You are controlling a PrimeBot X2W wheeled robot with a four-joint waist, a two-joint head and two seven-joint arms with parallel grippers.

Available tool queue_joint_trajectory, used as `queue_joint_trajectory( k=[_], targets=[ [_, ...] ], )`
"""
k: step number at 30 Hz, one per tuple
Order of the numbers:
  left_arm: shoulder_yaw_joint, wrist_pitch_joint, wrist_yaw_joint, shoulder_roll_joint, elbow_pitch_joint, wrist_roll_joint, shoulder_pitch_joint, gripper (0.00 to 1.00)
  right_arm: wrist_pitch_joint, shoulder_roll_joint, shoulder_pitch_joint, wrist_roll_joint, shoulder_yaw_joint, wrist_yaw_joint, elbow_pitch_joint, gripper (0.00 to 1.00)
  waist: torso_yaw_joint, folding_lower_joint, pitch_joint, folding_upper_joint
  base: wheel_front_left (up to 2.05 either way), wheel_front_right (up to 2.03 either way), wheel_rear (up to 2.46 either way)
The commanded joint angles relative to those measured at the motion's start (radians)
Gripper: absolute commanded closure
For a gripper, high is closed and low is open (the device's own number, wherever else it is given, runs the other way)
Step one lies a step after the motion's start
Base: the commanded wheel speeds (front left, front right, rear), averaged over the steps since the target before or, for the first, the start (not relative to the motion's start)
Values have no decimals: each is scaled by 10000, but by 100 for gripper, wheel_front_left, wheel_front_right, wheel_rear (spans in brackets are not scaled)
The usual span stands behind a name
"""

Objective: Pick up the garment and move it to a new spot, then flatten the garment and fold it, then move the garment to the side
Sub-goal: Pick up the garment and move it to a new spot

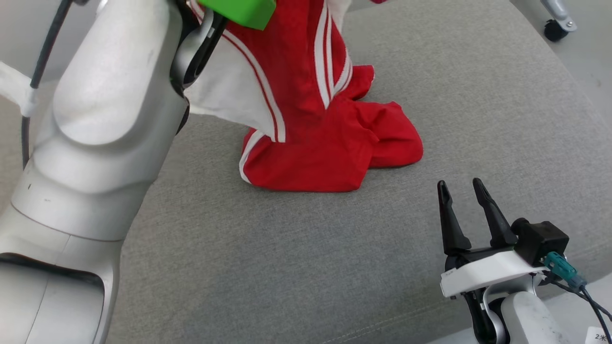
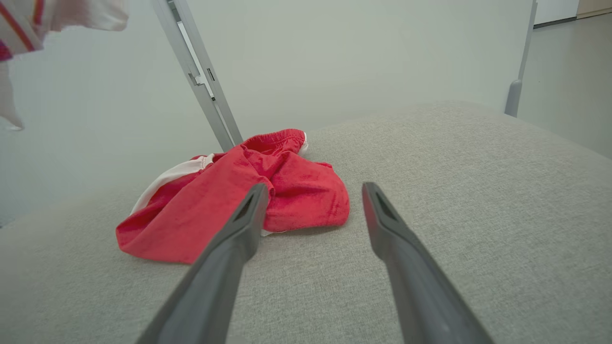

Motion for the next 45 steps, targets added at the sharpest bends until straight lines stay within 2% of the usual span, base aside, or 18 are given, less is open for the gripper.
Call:
queue_joint_trajectory(
  k=[1,16,22,36,45],
  targets=[
    [28,-5,42,162,14,-4,285,100,-35,-15,-19,-108,9,-3,-5,0,514,-1,-83,0,0,0,0],
    [658,-10,143,1137,64,-168,2106,100,-35,-17,-36,-495,52,-3,147,0,3448,-1,-551,0,0,0,0],
    [981,-11,199,1608,31,-193,2685,100,-35,-18,-41,-592,202,-3,215,0,4324,-1,-608,0,0,0,0],
    [2094,-10,439,2533,-166,-355,3709,100,-35,-21,-48,-855,225,-3,270,0,5517,-1,-427,0,0,0,0],
    [2723,-10,421,2798,-159,-269,3679,100,-34,-99,-301,-1003,372,-3,179,0,5538,-1,-97,0,0,0,0]
  ],
)
